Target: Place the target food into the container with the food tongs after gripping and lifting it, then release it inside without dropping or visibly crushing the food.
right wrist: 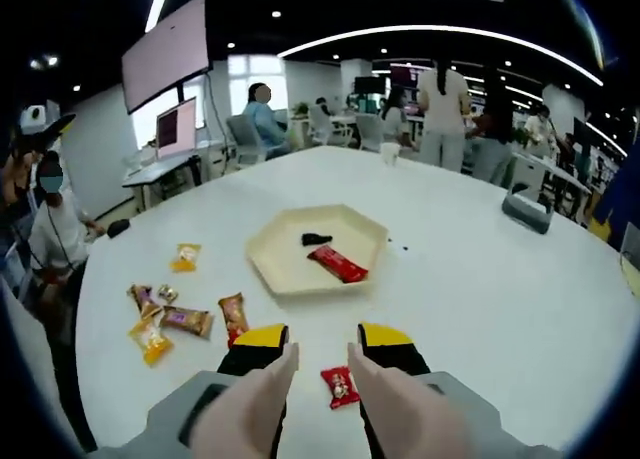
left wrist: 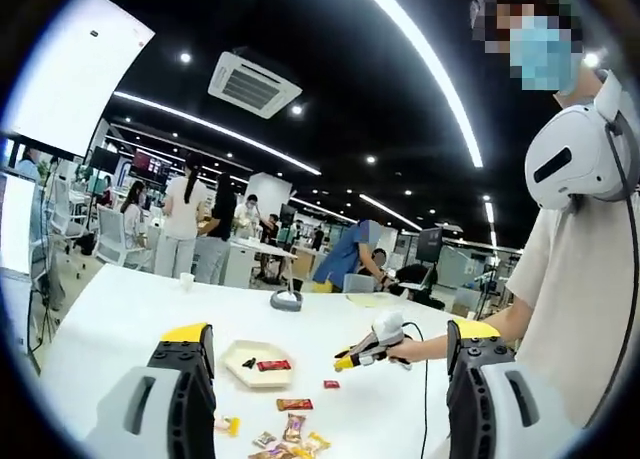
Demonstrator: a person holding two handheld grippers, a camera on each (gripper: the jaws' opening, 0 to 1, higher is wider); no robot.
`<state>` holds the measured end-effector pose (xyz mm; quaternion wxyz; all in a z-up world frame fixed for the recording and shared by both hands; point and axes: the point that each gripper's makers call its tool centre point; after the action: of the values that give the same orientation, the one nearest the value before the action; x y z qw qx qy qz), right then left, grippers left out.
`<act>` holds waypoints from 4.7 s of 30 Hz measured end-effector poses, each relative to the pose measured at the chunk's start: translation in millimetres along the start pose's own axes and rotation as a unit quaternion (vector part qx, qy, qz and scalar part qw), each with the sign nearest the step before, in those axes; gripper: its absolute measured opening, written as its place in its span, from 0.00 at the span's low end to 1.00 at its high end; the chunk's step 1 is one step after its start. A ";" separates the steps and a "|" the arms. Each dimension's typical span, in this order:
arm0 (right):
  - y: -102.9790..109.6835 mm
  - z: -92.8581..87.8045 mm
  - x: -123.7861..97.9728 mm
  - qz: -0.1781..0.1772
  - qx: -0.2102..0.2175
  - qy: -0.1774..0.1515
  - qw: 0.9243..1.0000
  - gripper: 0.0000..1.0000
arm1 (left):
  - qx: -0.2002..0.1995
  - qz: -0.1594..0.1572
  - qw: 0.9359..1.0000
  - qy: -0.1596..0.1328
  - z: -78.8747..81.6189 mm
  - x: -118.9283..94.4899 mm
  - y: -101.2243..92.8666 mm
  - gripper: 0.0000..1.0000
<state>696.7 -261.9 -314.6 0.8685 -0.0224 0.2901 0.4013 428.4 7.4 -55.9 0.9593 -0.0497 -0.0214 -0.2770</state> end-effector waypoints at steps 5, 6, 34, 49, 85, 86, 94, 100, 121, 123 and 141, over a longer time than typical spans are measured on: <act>-4.6 -0.3 -1.0 0.000 0.009 -0.007 1.000 0.27 | -0.004 0.003 1.000 -0.008 0.9 1.4 -4.6 0.98; -4.3 0.0 -1.1 0.001 0.010 -0.009 1.000 0.27 | -0.002 0.003 1.000 -0.008 0.7 2.1 -5.6 0.98; -7.9 -36.3 16.7 0.029 -0.025 0.009 0.999 0.28 | 0.002 0.022 1.000 0.004 -0.9 9.3 2.8 0.99; -27.5 -60.8 35.7 0.037 0.005 0.018 0.999 0.27 | 0.000 0.037 0.999 0.017 -8.8 16.2 12.1 0.98; -21.7 -41.8 36.6 -0.030 0.072 -0.021 0.997 0.19 | -0.017 0.007 1.000 0.015 -11.4 40.9 8.0 0.97; -20.7 -39.8 36.0 -0.029 0.074 -0.023 0.997 0.19 | -0.020 0.010 1.000 0.012 -10.7 39.0 8.0 0.97; -11.3 -21.8 24.7 -0.024 0.095 -0.052 0.994 0.20 | -0.023 0.010 1.000 0.007 -10.5 31.8 2.4 0.97; -5.6 -11.2 15.3 -0.025 0.103 -0.070 0.992 0.20 | -0.023 0.010 1.000 0.001 -8.2 25.7 0.3 0.97; -0.7 32.6 -5.3 -0.040 0.125 -0.129 0.983 0.20 | -0.031 0.025 0.999 -0.008 -5.7 -8.3 11.0 0.97; -1.6 42.3 -6.8 -0.041 0.125 -0.137 0.982 0.20 | -0.033 0.030 0.999 -0.008 -6.5 -13.1 13.7 0.97; 15.3 88.2 -15.2 -0.029 0.099 -0.159 0.982 0.19 | -0.044 0.069 0.997 -0.016 -11.3 -48.1 25.6 0.97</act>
<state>721.0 -238.0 -230.4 0.9128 0.1194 0.1853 0.3438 401.5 53.2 -72.5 0.9725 -0.0975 -0.0214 -0.2102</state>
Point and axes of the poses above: the point that each gripper's makers call its tool centre point, and the gripper's own axes: x roughly forward along the fingers, y roughly to its left, z roughly out of its top, and after that the axes turned 11 degrees about x, right-handed
